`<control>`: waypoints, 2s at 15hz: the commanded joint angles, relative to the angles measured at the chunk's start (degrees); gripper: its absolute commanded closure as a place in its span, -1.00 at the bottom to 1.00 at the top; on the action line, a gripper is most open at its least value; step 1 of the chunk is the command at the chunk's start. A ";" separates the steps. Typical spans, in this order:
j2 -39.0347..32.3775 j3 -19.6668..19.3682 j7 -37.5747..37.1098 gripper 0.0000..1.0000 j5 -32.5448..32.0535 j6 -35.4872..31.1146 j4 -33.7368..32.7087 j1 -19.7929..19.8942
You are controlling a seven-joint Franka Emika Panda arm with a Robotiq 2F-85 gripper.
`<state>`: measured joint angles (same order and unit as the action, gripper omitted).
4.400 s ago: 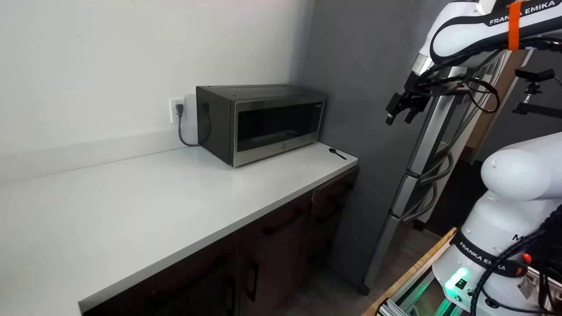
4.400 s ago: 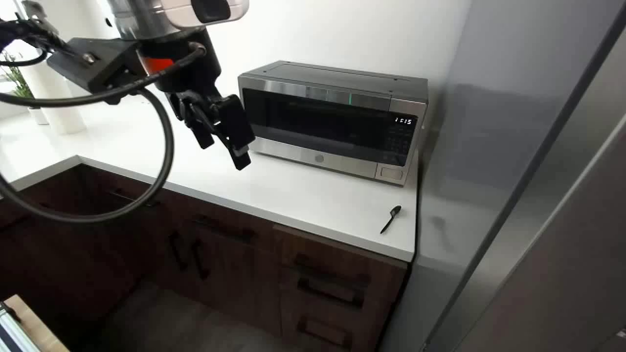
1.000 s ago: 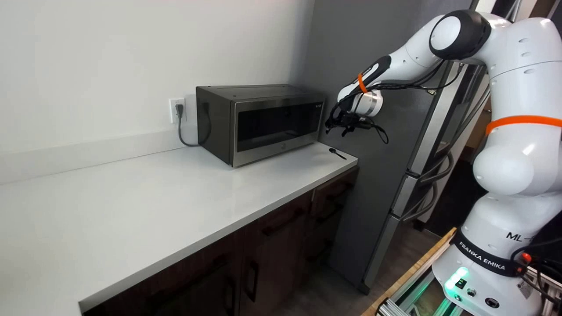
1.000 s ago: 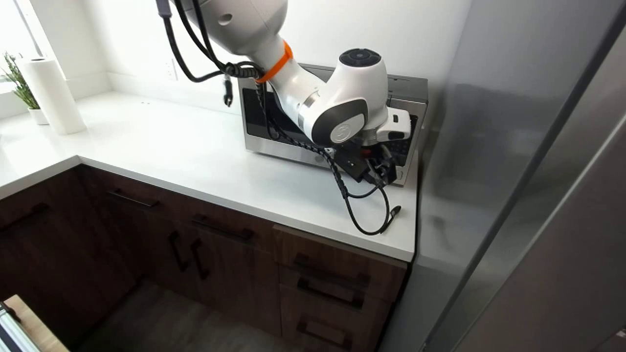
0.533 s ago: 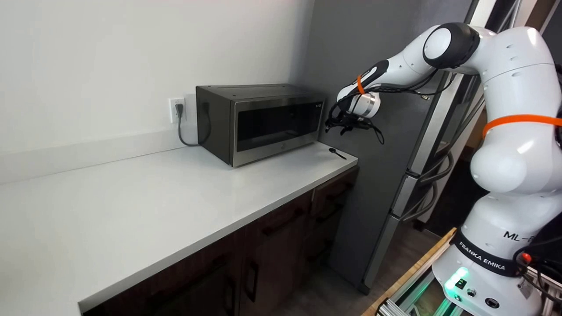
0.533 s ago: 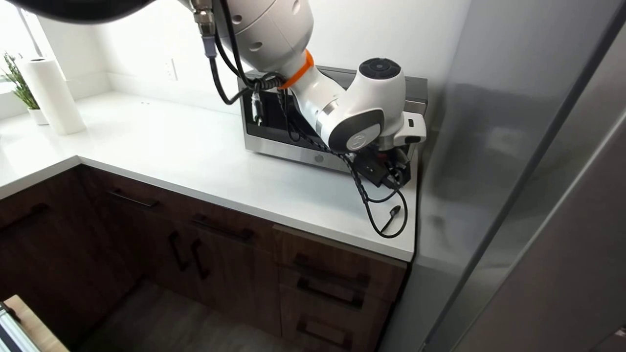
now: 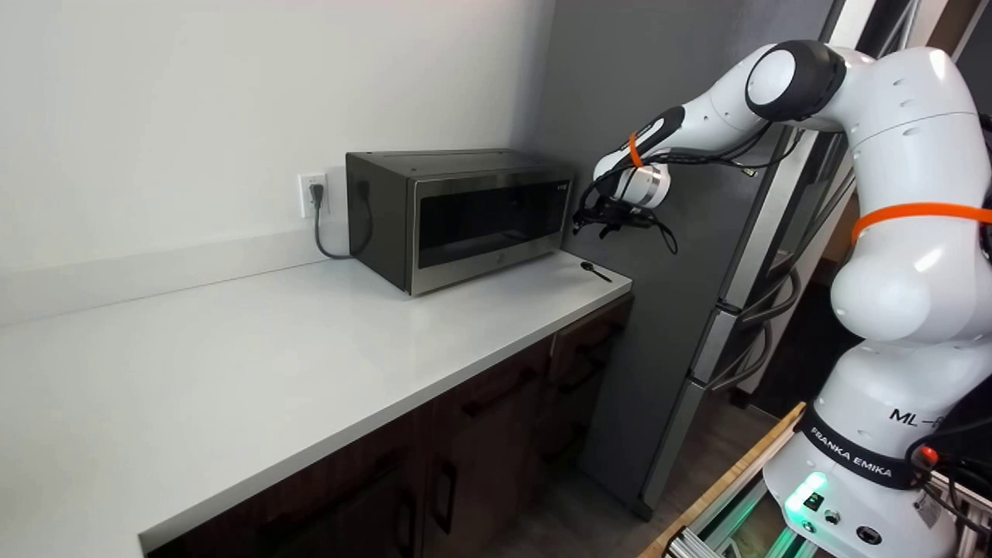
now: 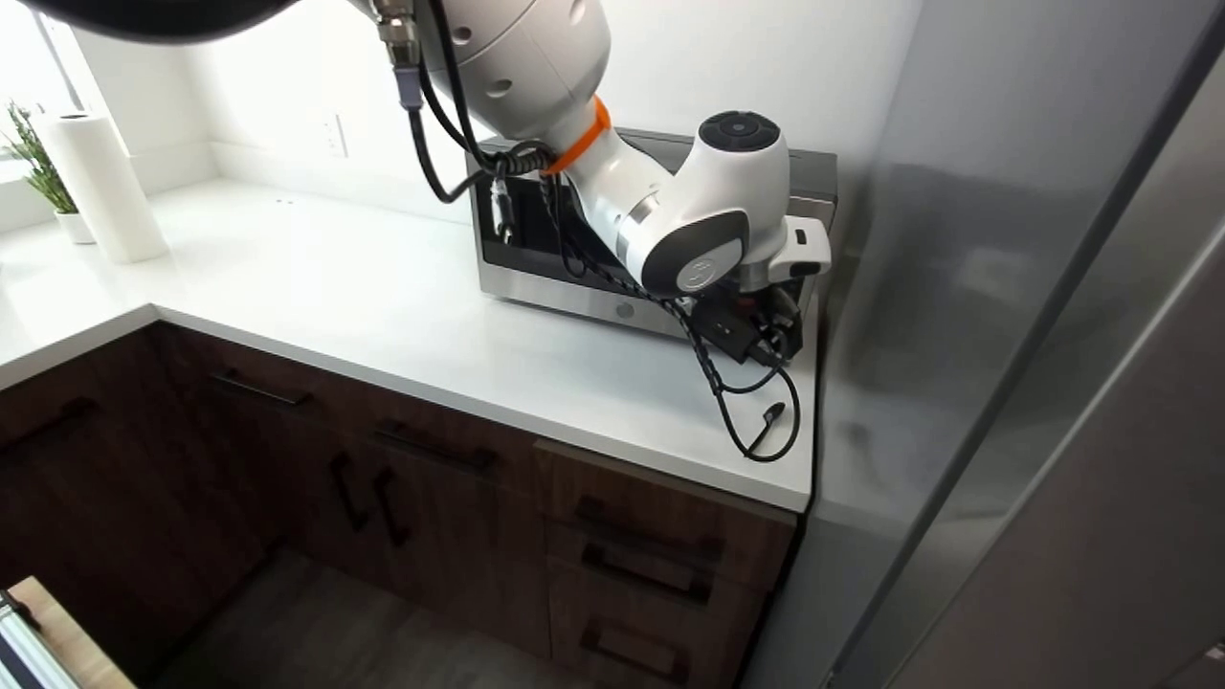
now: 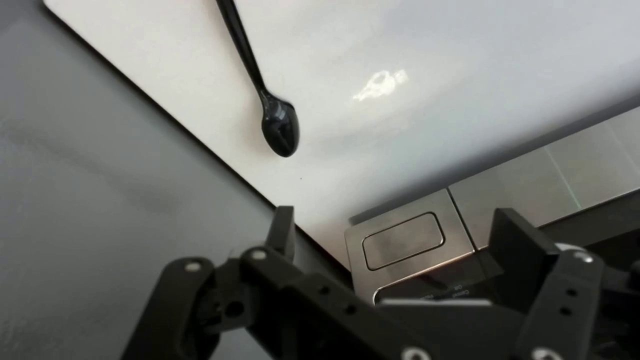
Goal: Press a button on the microwave, then open it
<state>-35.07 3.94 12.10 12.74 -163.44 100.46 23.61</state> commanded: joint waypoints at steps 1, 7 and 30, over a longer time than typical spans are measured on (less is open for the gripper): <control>-1.67 0.61 6.44 -1.00 -2.27 2.37 -1.70 1.22; -4.07 0.96 15.19 -1.00 -5.02 0.89 -3.85 3.52; -21.70 15.26 23.70 0.74 -4.63 1.49 -25.78 11.87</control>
<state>-52.14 16.63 32.02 8.04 -163.01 80.40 33.90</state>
